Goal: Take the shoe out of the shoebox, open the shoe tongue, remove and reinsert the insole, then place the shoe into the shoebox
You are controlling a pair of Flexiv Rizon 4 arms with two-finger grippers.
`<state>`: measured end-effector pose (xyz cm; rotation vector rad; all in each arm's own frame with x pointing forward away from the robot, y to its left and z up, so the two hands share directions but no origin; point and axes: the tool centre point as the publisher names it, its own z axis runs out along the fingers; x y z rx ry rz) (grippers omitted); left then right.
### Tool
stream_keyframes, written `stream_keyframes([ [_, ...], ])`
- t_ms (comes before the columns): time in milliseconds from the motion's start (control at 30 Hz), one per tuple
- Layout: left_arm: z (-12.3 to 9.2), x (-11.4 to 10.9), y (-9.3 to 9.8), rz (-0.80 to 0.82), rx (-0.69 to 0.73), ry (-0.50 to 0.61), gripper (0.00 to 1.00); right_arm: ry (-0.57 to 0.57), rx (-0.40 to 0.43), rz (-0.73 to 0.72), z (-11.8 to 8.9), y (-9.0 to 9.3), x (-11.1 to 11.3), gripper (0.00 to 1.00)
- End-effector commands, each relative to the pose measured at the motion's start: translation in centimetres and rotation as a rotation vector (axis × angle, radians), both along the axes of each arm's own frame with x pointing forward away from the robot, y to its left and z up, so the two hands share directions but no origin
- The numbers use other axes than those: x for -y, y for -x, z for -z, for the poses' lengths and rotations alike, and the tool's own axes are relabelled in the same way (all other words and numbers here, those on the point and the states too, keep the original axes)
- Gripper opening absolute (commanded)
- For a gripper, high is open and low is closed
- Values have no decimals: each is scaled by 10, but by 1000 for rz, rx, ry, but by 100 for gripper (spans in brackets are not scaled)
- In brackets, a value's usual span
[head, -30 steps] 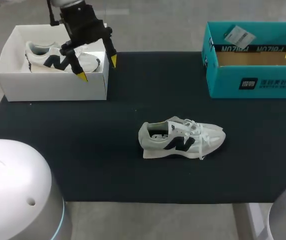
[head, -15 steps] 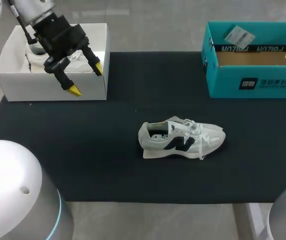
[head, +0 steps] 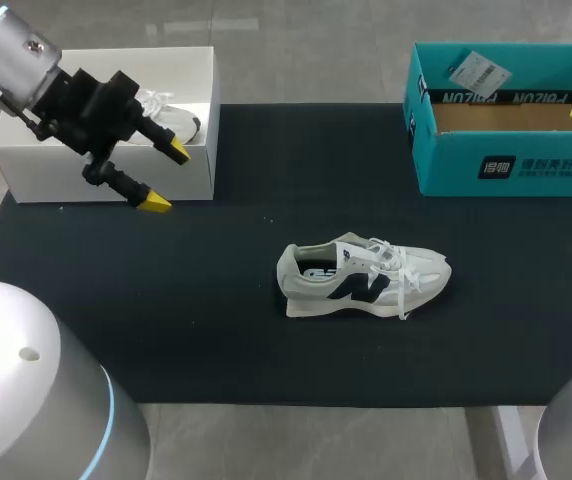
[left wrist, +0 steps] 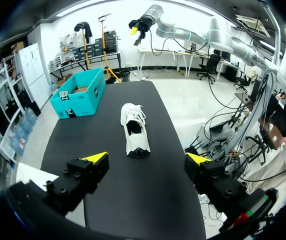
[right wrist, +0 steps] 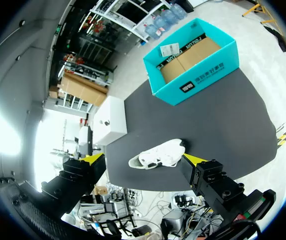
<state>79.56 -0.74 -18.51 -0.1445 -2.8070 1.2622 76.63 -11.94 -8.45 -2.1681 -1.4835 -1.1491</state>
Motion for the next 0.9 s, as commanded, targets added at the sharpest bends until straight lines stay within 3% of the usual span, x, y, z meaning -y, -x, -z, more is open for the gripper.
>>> stream_keyframes([
  [33, 6, -2, 7, -693, 180, 226, 100, 1, -2, 1, 0, -1, 0, 100],
  [233, 6, -2, 7, -693, 180, 226, 100, 1, -2, 1, 0, -1, 0, 100],
  [467, 36, -15, -4, -543, 249, 186, 100, 1, -2, 1, 0, -1, 0, 100],
  [767, 53, -21, -9, -347, 161, 154, 100, 1, -2, 1, 0, -1, 0, 100],
  [900, 63, -20, -10, -340, 146, 151, 100, 1, -2, 1, 0, -1, 0, 100],
])
